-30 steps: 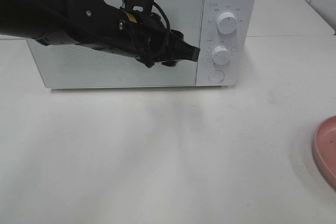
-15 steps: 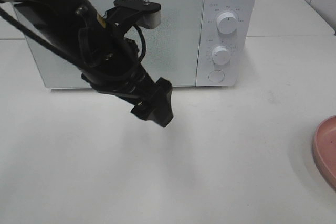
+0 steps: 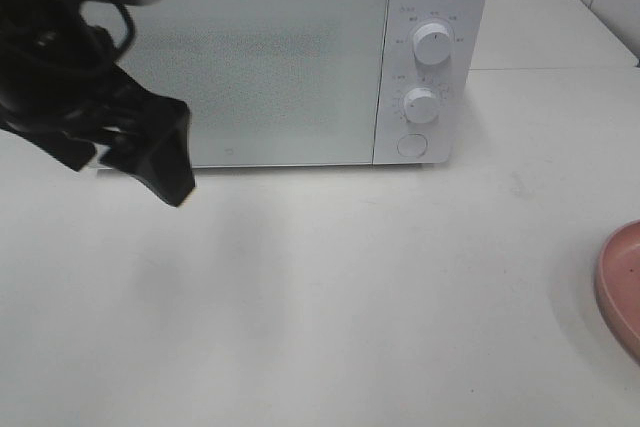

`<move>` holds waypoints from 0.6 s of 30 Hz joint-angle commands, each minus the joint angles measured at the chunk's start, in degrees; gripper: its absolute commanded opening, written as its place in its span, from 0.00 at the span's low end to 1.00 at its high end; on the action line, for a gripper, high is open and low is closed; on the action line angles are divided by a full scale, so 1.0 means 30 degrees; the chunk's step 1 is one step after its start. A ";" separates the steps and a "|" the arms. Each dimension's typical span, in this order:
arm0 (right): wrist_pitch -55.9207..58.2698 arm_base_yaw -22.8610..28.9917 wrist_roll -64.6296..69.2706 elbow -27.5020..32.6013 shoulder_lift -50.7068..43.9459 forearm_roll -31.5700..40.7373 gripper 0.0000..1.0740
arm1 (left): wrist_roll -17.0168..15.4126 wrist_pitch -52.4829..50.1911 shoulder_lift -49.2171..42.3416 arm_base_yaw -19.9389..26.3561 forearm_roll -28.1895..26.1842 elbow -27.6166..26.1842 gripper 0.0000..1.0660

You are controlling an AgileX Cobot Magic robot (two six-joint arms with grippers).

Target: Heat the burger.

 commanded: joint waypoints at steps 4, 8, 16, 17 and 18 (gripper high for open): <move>-0.0267 -0.0057 -0.0095 0.0038 -0.0497 0.0000 0.71 | -0.0210 0.2521 -0.2426 0.4278 -0.0076 0.0038 0.92; -0.0267 -0.0057 -0.0095 0.0038 -0.0497 0.0000 0.71 | -0.0306 0.3438 -0.3380 0.5825 -0.0076 0.0038 0.92; -0.0267 -0.0057 -0.0095 0.0038 -0.0497 0.0000 0.71 | -0.0497 0.4431 -0.6570 0.8442 0.0726 0.0095 0.92; -0.0267 -0.0057 -0.0095 0.0038 -0.0497 0.0000 0.71 | -0.0516 0.4431 -0.7429 0.8900 0.0955 0.0401 0.92; -0.0267 -0.0057 -0.0095 0.0038 -0.0497 0.0000 0.71 | -0.0535 0.4431 -0.7888 0.9110 0.1031 0.0764 0.92</move>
